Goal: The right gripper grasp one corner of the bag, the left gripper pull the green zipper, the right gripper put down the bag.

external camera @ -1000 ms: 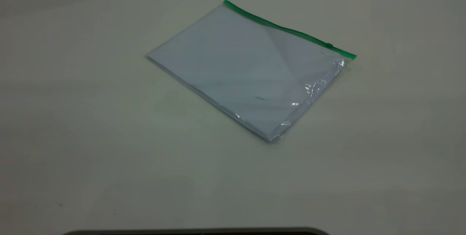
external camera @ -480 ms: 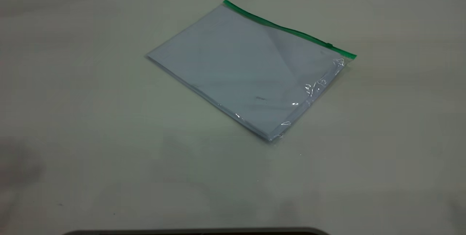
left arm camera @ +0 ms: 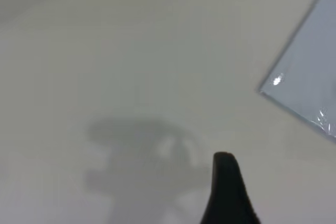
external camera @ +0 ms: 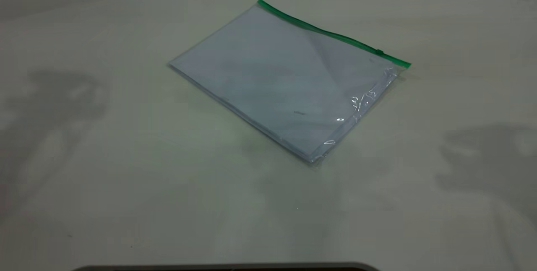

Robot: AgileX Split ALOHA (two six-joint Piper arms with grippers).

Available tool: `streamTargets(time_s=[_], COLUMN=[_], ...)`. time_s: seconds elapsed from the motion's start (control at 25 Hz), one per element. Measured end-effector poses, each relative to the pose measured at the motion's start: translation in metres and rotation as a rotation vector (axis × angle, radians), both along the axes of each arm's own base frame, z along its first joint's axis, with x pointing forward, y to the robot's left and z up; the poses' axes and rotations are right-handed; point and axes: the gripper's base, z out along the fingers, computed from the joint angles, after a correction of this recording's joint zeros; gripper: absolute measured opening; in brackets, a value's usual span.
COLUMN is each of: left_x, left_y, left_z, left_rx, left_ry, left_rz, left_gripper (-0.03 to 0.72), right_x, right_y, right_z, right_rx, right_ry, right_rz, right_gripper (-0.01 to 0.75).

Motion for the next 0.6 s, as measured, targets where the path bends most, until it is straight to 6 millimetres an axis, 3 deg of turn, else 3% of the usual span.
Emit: streamTargets(time_s=[0.28, 0.6], left_x=[0.043, 0.056], left_y=[-0.03, -0.059], left_z=[-0.043, -0.08], left_rx=[0.053, 0.06], left_ry=[0.107, 0.178], left_rz=[-0.212, -0.287], left_gripper=[0.569, 0.569], right_x=[0.05, 0.097], right_y=[0.012, 0.031], right_z=[-0.062, -0.126], right_rx=[0.111, 0.317], right_ry=[0.057, 0.15], right_rz=[0.099, 0.213], right_gripper=[0.524, 0.524])
